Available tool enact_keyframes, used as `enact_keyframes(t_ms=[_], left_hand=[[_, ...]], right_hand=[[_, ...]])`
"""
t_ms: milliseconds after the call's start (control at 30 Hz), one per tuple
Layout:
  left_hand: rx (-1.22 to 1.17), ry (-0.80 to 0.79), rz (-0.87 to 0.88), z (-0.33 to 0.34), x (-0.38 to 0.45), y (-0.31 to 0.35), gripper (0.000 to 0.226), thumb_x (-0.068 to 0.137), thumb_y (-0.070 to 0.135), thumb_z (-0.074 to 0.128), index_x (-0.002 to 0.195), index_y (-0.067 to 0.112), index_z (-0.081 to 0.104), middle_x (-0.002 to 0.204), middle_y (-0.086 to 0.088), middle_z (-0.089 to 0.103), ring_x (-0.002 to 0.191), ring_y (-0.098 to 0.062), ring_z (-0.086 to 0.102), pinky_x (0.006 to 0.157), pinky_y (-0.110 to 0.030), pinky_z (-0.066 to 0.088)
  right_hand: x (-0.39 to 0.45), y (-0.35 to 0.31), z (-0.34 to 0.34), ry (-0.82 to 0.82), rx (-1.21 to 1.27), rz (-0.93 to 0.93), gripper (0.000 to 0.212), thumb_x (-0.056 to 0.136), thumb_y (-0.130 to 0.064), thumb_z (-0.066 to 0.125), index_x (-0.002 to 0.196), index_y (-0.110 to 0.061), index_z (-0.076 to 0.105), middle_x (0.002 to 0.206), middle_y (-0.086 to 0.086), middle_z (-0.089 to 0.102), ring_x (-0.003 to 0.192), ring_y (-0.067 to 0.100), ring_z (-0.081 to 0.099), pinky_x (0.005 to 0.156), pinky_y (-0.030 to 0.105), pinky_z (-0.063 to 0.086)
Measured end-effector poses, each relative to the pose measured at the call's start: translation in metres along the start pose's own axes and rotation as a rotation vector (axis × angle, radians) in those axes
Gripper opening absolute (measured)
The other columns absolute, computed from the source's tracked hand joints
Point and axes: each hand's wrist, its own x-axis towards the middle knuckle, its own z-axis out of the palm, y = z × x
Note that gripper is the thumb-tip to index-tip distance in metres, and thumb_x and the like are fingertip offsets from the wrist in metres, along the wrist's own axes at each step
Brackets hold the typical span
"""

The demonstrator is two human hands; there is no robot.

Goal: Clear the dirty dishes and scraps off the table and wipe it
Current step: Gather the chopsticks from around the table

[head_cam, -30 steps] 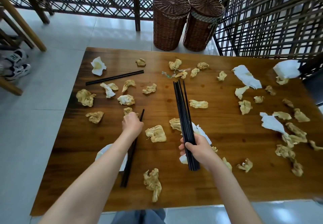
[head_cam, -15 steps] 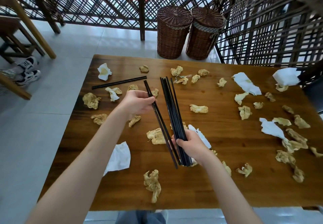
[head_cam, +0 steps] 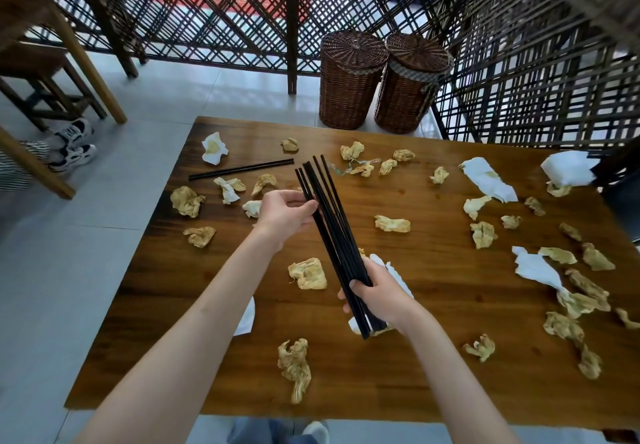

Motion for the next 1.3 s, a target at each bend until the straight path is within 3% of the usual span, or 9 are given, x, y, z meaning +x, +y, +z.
enact_keyframes(t_ms=[133,300,500,600,900,1133,1300], left_hand=[[-0.047,0.017,-0.001,0.004,0.000,-0.005,0.018,0.085,0.010,0.067,0.101,0.011,0.058,0.094,-0.005,0.068,0.085,-0.015,0.068,0.061,-0.018,0.052],[-0.148,0.025,-0.010,0.007,-0.001,-0.008,0.013,0.084,0.005,0.067,0.083,0.017,0.060,0.081,-0.001,0.070,0.073,-0.009,0.068,0.058,-0.018,0.054],[-0.209,0.018,-0.051,0.008,0.002,-0.012,0.012,0.084,0.005,0.067,0.085,0.015,0.062,0.081,0.000,0.071,0.075,-0.010,0.070,0.062,-0.022,0.055],[-0.230,0.011,-0.060,0.007,0.004,-0.014,0.011,0.084,0.004,0.067,0.087,0.014,0.063,0.079,0.000,0.072,0.074,-0.010,0.071,0.062,-0.022,0.055],[-0.145,0.019,-0.063,-0.019,0.046,-0.014,0.017,0.082,0.009,0.070,0.096,0.013,0.062,0.097,-0.008,0.071,0.088,-0.019,0.070,0.081,-0.034,0.056],[-0.089,0.015,-0.100,-0.044,0.113,-0.003,0.023,0.083,0.009,0.069,0.104,0.010,0.061,0.100,-0.008,0.070,0.083,-0.015,0.071,0.067,-0.024,0.057],[0.009,-0.039,-0.087,-0.058,0.169,0.006,0.020,0.084,0.009,0.068,0.103,0.009,0.062,0.097,-0.006,0.071,0.081,-0.015,0.071,0.063,-0.021,0.056]], right_hand=[[-0.001,0.000,-0.006,-0.042,-0.005,0.000,0.027,0.099,-0.009,0.039,0.115,-0.028,0.048,0.091,0.006,0.065,0.075,0.015,0.066,0.065,0.024,0.054],[-0.002,-0.001,-0.015,-0.116,-0.035,-0.029,0.027,0.098,-0.008,0.042,0.107,-0.032,0.048,0.091,0.006,0.065,0.077,0.017,0.066,0.072,0.028,0.057],[0.003,0.001,-0.019,-0.175,-0.054,-0.011,0.027,0.098,-0.006,0.041,0.114,-0.025,0.052,0.085,0.001,0.066,0.073,0.013,0.064,0.075,0.030,0.055],[0.010,0.001,-0.019,-0.186,-0.067,0.017,0.025,0.097,-0.004,0.041,0.106,-0.021,0.058,0.082,-0.001,0.066,0.072,0.011,0.063,0.080,0.034,0.054],[0.052,-0.013,0.003,-0.180,-0.101,0.028,0.017,0.098,-0.008,0.041,0.097,-0.014,0.057,0.082,0.002,0.064,0.071,0.013,0.063,0.073,0.028,0.050],[0.114,-0.044,0.022,-0.104,-0.063,0.070,0.016,0.097,-0.003,0.042,0.094,-0.010,0.056,0.078,0.007,0.062,0.067,0.016,0.062,0.063,0.027,0.051],[0.161,-0.062,0.032,-0.032,-0.046,0.098,0.017,0.094,0.000,0.043,0.093,-0.009,0.057,0.079,0.006,0.064,0.070,0.017,0.064,0.074,0.034,0.054]])
